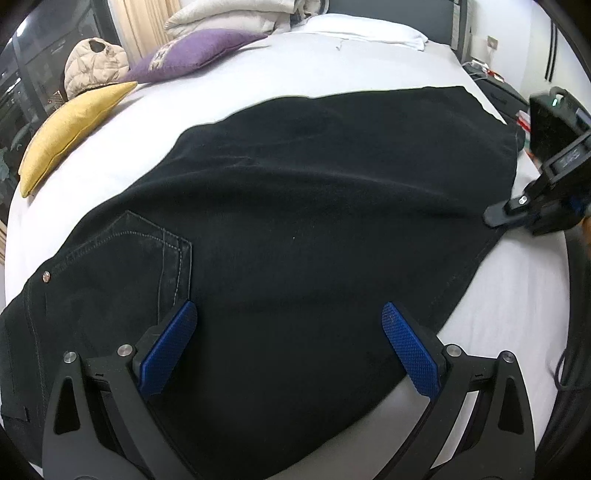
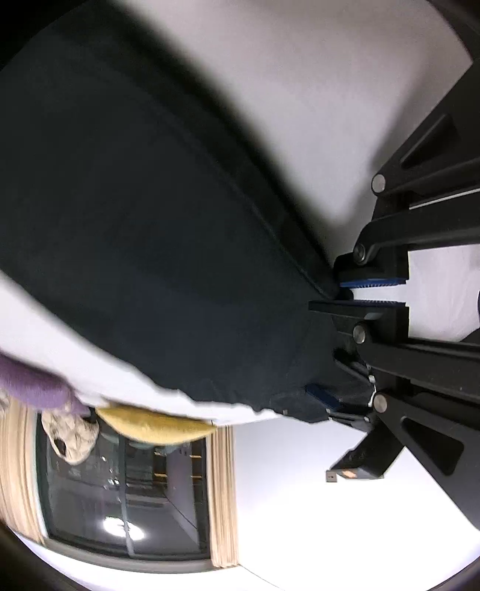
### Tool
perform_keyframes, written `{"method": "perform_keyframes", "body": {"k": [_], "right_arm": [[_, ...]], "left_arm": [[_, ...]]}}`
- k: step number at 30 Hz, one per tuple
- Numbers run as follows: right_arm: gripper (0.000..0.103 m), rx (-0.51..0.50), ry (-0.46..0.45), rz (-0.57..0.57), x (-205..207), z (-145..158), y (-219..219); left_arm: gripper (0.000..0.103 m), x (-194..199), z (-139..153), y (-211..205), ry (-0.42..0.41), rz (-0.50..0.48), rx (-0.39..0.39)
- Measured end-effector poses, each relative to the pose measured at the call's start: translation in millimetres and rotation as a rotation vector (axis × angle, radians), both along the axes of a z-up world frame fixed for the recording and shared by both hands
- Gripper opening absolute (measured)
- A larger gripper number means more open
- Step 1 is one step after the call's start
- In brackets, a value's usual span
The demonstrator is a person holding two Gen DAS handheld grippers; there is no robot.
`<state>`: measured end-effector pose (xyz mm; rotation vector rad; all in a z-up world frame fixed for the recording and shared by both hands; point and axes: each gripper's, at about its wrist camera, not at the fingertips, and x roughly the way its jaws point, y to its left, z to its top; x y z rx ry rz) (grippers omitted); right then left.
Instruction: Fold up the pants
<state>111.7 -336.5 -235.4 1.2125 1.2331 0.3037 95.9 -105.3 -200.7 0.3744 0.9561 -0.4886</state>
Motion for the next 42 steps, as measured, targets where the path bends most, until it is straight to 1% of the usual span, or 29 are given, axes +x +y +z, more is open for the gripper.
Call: {"method": "perform_keyframes", "body": {"k": [1, 3, 7, 10, 11, 12, 13, 15, 17, 19, 20, 21, 22, 23, 24, 26, 27, 28, 29, 30, 32, 33, 34, 36, 37, 38, 39, 40, 42], "right_arm": [[0.003, 0.009, -0.002, -0.01, -1, -1, -1], [0.004, -0.019, -0.036, 0.001, 3, 7, -1], [0.004, 0.007, -0.032, 0.007, 11, 1, -8], [0.016, -0.013, -0.03, 0.024, 10, 7, -10], [0.023, -0.043, -0.015, 0.036, 8, 13, -13], [0.027, -0.103, -0.002, 0.053, 4, 22, -18], [0.035, -0.173, 0.01, 0.073, 3, 32, -22], [0.035, -0.287, -0.007, 0.104, 1, 54, -30], [0.035, -0.396, -0.076, 0.098, 9, 79, -44], [0.035, -0.406, -0.128, 0.093, 23, 86, -51], [0.035, -0.416, -0.142, 0.103, 32, 84, -51], [0.035, -0.437, -0.147, 0.119, 40, 78, -50], [0.034, -0.51, -0.11, 0.157, 49, 62, -50], [0.016, -0.563, -0.061, 0.179, 52, 49, -51], [0.0, -0.59, -0.033, 0.181, 52, 40, -56], [0.0, -0.57, -0.033, 0.169, 45, 42, -68], [0.0, -0.615, -0.026, 0.176, 42, 49, -70], [0.005, -0.674, -0.024, 0.191, 42, 60, -69], [0.019, -0.695, -0.051, 0.207, 45, 75, -67], [0.025, -0.671, -0.11, 0.224, 52, 90, -62], [0.064, -0.6, -0.263, 0.295, 81, 120, -37], [0.071, -0.572, -0.324, 0.342, 99, 131, -20], [0.073, -0.506, -0.422, 0.423, 126, 145, 7], [0.074, -0.443, -0.5, 0.522, 161, 156, 47], [0.074, -0.47, -0.507, 0.571, 182, 157, 70], [0.074, -0.542, -0.515, 0.639, 204, 156, 99], [0.074, -0.606, -0.54, 0.703, 216, 155, 122], [0.074, -0.687, -0.596, 0.817, 230, 149, 154], [0.074, -0.763, -0.642, 0.945, 239, 134, 179]], "left_arm": [[0.102, 0, 0, 0, 0.001, -0.001, 0.002], [0.102, 2, 4, 0, -0.002, 0.003, -0.002], [0.101, 5, 22, -5, -0.06, 0.003, -0.042], [0.101, 21, 20, -13, -0.058, 0.008, -0.017], [0.101, 30, 11, -16, -0.024, 0.007, 0.001], [0.101, 36, 2, -17, 0.016, 0.006, 0.011], [0.102, 40, -3, -16, 0.033, 0.007, 0.008], [0.101, 40, -3, -15, 0.027, -0.008, -0.001], [0.101, 39, -5, -14, 0.032, -0.026, 0.004], [0.101, 38, -6, -12, 0.039, -0.031, 0.004], [0.101, 38, -6, -11, 0.041, -0.035, 0.01], [0.101, 38, -7, -11, 0.043, -0.036, 0.014], [0.101, 37, -7, -11, 0.047, -0.038, 0.02], [0.101, 36, -8, -10, 0.049, -0.041, 0.023], [0.101, 36, -8, -9, 0.052, -0.04, 0.024], [0.101, 37, -5, -7, 0.055, -0.038, 0.022], [0.098, 36, 1, -6, 0.051, -0.035, 0.02], [0.092, 34, 10, -6, 0.038, -0.038, 0.002], [0.092, 32, 19, -4, 0.016, -0.041, -0.029], [0.092, 32, 29, -3, -0.017, -0.043, -0.065], [0.092, 39, 38, -5, -0.062, -0.042, -0.083], [0.093, 49, 35, -7, -0.068, -0.028, -0.078], [0.092, 56, 32, -8, -0.064, -0.013, -0.08], [0.092, 75, 14, -5, -0.016, 0.038, -0.096], [0.092, 78, 3, -5, 0.013, 0.049, -0.088], [0.092, 81, -7, -4, 0.032, 0.05, -0.082], [0.092, 80, -9, -3, 0.016, 0.049, -0.088], [0.092, 79, -8, -4, 0.012, 0.046, -0.083], [0.092, 80, -10, -3, 0.016, 0.038, -0.085]]}}
